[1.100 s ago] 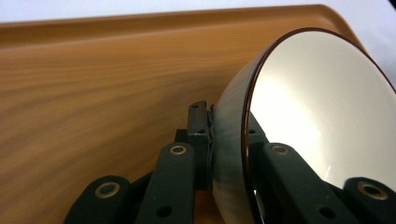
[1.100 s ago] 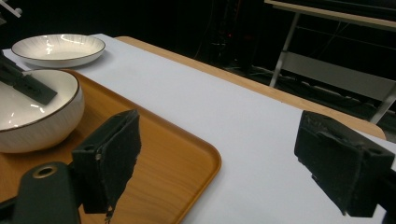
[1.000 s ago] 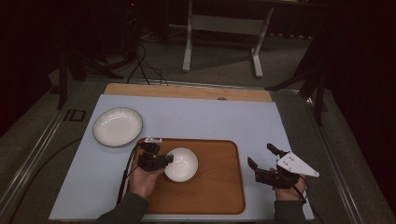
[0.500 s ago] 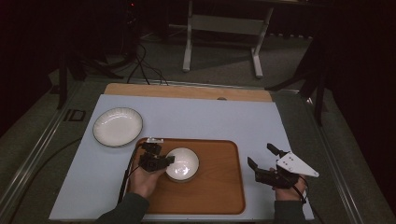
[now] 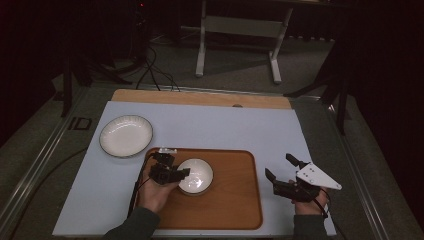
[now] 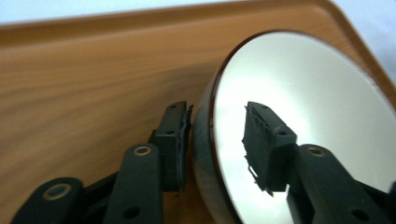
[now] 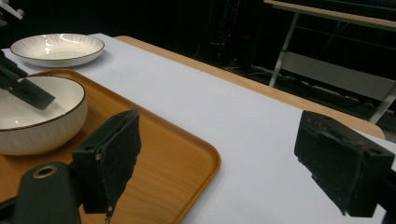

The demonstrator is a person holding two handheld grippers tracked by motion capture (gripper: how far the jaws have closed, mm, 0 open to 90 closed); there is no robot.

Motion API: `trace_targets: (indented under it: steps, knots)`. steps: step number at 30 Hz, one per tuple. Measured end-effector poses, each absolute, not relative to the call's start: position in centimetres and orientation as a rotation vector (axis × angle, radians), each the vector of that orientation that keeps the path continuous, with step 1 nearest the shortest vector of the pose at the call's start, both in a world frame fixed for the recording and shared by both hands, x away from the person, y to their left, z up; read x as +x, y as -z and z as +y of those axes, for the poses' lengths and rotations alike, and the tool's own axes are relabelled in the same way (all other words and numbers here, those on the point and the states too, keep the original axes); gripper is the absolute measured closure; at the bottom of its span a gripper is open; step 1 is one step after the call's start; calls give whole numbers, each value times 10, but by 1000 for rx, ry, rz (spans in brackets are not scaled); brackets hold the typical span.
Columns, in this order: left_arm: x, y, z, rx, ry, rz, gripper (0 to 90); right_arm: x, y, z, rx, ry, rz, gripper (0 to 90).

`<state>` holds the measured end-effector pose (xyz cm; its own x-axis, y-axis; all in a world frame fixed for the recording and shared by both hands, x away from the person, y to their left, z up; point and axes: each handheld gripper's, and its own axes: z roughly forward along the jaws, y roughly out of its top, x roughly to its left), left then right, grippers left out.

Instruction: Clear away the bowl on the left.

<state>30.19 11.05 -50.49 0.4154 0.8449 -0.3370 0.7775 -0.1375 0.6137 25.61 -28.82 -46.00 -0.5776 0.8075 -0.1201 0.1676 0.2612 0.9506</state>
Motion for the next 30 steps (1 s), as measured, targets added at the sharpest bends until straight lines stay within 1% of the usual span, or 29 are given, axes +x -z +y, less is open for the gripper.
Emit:
trace_targets:
  steps: [3, 4, 5, 9, 10, 11, 15, 17, 21, 30]
  knots:
    - [301, 500, 113, 1924, -128, 1357, 560, 256, 460, -288, 882, -1338, 1919, 142]
    - [301, 495, 115, 1912, -147, 1349, 560, 256, 460, -288, 882, -1338, 1919, 142]
    - [301, 493, 116, 1907, -154, 1349, 535, 256, 460, -288, 881, -1339, 1919, 142]
    - [300, 487, 122, 1891, -175, 1345, 505, 256, 460, -288, 882, -1339, 1919, 142]
    - [300, 482, 128, 1870, -199, 1340, 505, 256, 460, -288, 882, -1340, 1918, 142]
    - [300, 480, 130, 1868, -211, 1340, 478, 256, 460, -289, 883, -1340, 1917, 142]
    - [300, 471, 138, 1859, -256, 1323, 417, 256, 460, -289, 885, -1340, 1916, 142]
    - [299, 467, 142, 1851, -274, 1316, 400, 256, 460, -288, 885, -1340, 1918, 142]
    - [297, 459, 152, 1828, -347, 1311, 368, 255, 460, -288, 884, -1338, 1917, 142]
    - [290, 444, 178, 1755, -568, 1310, 322, 256, 460, -290, 894, -1332, 1914, 141]
